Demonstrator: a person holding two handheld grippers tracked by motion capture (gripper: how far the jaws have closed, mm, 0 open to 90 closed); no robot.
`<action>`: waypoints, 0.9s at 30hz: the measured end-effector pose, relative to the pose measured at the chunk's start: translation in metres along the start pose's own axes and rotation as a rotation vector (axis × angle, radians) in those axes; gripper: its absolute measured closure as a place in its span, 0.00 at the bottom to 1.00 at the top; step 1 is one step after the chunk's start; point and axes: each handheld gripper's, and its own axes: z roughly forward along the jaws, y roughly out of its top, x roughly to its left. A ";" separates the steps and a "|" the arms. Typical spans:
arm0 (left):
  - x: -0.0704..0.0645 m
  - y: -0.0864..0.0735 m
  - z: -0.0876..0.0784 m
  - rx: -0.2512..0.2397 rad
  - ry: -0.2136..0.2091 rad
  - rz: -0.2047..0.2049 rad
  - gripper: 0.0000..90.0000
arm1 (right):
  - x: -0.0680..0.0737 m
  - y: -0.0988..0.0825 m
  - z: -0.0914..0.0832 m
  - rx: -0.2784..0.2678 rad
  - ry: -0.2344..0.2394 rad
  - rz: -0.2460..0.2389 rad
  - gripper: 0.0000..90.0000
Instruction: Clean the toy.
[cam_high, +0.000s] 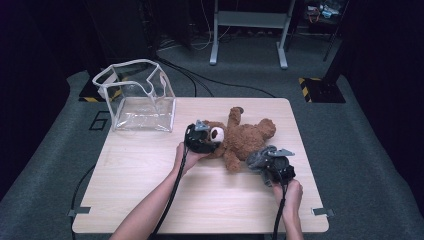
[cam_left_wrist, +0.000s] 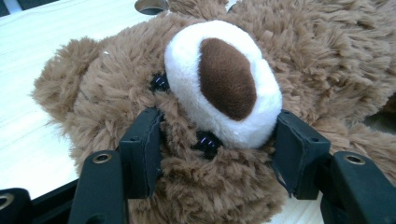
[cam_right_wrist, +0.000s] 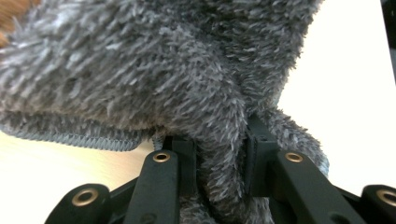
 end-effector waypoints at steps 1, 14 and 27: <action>0.000 0.000 0.000 -0.004 0.000 -0.004 0.44 | -0.003 -0.003 -0.001 0.004 0.005 0.011 0.79; 0.000 -0.001 0.000 -0.007 0.005 -0.003 0.44 | -0.006 0.011 -0.038 -0.131 0.062 0.024 0.77; -0.001 -0.001 0.000 0.007 0.004 0.008 0.44 | 0.058 0.056 0.008 -0.128 0.044 -0.126 0.79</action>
